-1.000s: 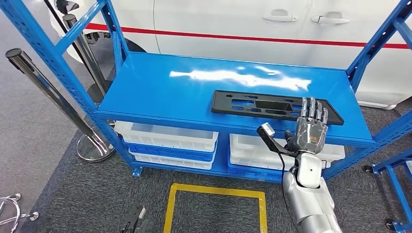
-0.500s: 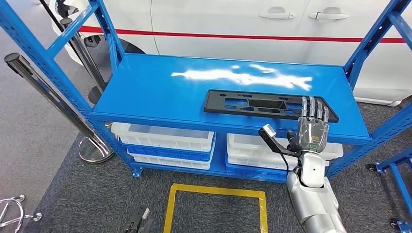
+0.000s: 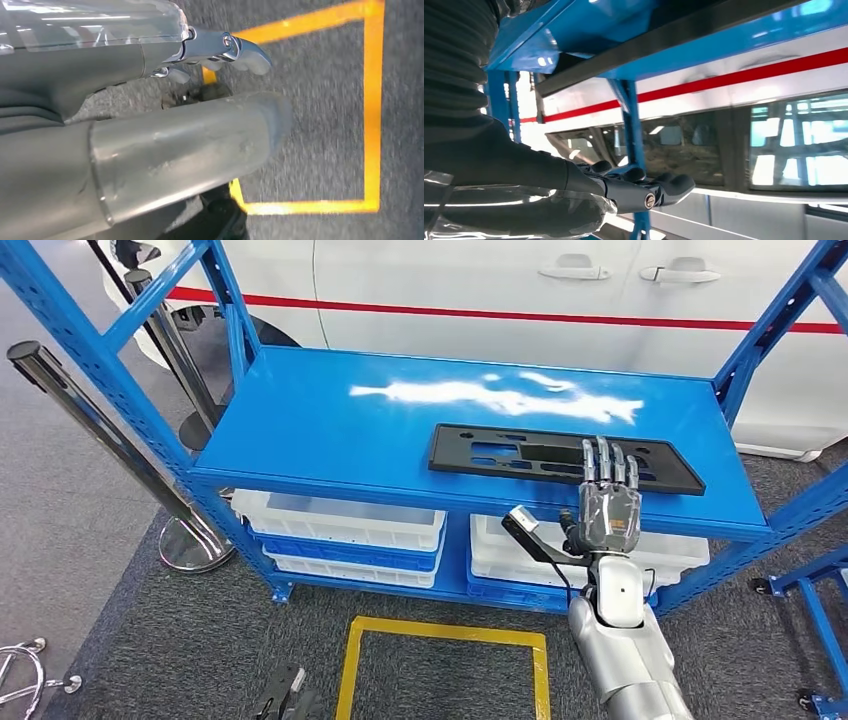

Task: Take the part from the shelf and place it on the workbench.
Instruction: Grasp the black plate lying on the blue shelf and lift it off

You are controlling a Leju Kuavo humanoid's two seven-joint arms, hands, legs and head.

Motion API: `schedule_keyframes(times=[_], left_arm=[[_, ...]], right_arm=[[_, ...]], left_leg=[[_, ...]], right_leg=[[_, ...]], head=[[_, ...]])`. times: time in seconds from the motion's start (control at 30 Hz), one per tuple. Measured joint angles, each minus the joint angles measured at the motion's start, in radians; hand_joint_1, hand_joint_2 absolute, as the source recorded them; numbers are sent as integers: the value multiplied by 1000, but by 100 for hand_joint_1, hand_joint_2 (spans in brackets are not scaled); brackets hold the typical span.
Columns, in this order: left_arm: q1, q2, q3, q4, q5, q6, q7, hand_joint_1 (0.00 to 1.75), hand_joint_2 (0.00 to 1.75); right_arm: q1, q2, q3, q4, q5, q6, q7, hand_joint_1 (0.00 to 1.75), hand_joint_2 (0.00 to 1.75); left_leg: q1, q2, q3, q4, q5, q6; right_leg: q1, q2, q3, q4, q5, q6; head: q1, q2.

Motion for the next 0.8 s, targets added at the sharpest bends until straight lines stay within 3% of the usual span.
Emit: schedule_keyframes(times=[0.07,0.1,0.17,0.2,0.23,0.27,0.3,0.37,0.53,0.6,0.67,0.7,0.73,0.8], left_arm=[[-1,0,0,0,9,3,-1,0,0],[-1,0,0,0,13,6,0,0,0],[0,0,0,0,19,12,2,0,0],[1,0,0,0,19,13,1,0,0],[3,0,0,0,19,13,-1,0,0],[4,0,0,0,19,13,-4,0,0],[4,0,0,0,18,12,-8,0,0],[3,0,0,0,16,10,-14,0,0],[3,1,0,0,16,10,-19,0,0],[3,2,0,0,21,10,-22,0,0],[4,2,0,0,30,12,-22,0,0],[6,2,0,0,34,13,-22,0,0],[7,2,0,0,35,14,-22,0,0],[8,2,0,0,36,15,-23,0,0]], right_arm=[[2,13,16,-5,-8,0,-21,0,175],[5,20,25,-8,-12,0,-32,0,175],[11,24,38,-8,-13,0,-42,0,175],[16,26,46,-6,-12,0,-44,0,175],[19,29,55,-4,-10,0,-46,0,175],[20,32,64,-3,-8,0,-46,0,175],[21,34,75,-1,-6,0,-47,0,175],[21,40,93,0,-4,0,-47,0,175],[25,50,130,5,-6,0,-54,0,175],[25,56,149,5,-12,0,-62,0,175],[31,62,168,5,-12,0,-66,0,175],[35,64,176,5,-11,0,-65,0,175],[39,65,182,5,-10,0,-64,0,175],[43,68,192,4,-10,0,-62,0,175]], left_leg=[[-1,1,30,-71,19,18],[0,2,34,-81,22,23],[2,2,36,-85,25,28],[2,1,36,-84,24,28],[2,1,36,-82,22,28],[2,0,36,-79,20,26],[2,0,37,-74,16,24],[-1,-1,34,-65,8,15],[-1,0,29,-48,-12,-11],[2,1,-7,35,-59,-21],[5,1,-76,169,-113,-28],[6,1,-102,211,-121,-29],[6,1,-110,217,-108,-28],[5,1,-70,116,-34,-21]], right_leg=[[1,-1,-25,50,-35,18],[1,0,-50,103,-65,28],[0,-1,-109,227,-120,34],[0,-1,-125,256,-123,35],[-1,-1,-124,251,-106,36],[-2,-1,-104,208,-74,35],[-3,-1,-73,140,-38,33],[0,-1,-20,32,-1,26],[2,0,-3,1,-5,-2],[-2,-1,5,-2,-5,-11],[0,-1,8,-1,-9,-16],[0,-1,9,-1,-11,-17],[1,0,11,-1,-13,-17],[2,2,20,0,-19,-15]], head=[[1,0],[1,0],[1,0],[1,0],[1,0],[1,0],[1,0],[1,0],[0,0],[0,0],[0,0],[0,0],[0,0],[0,0]])
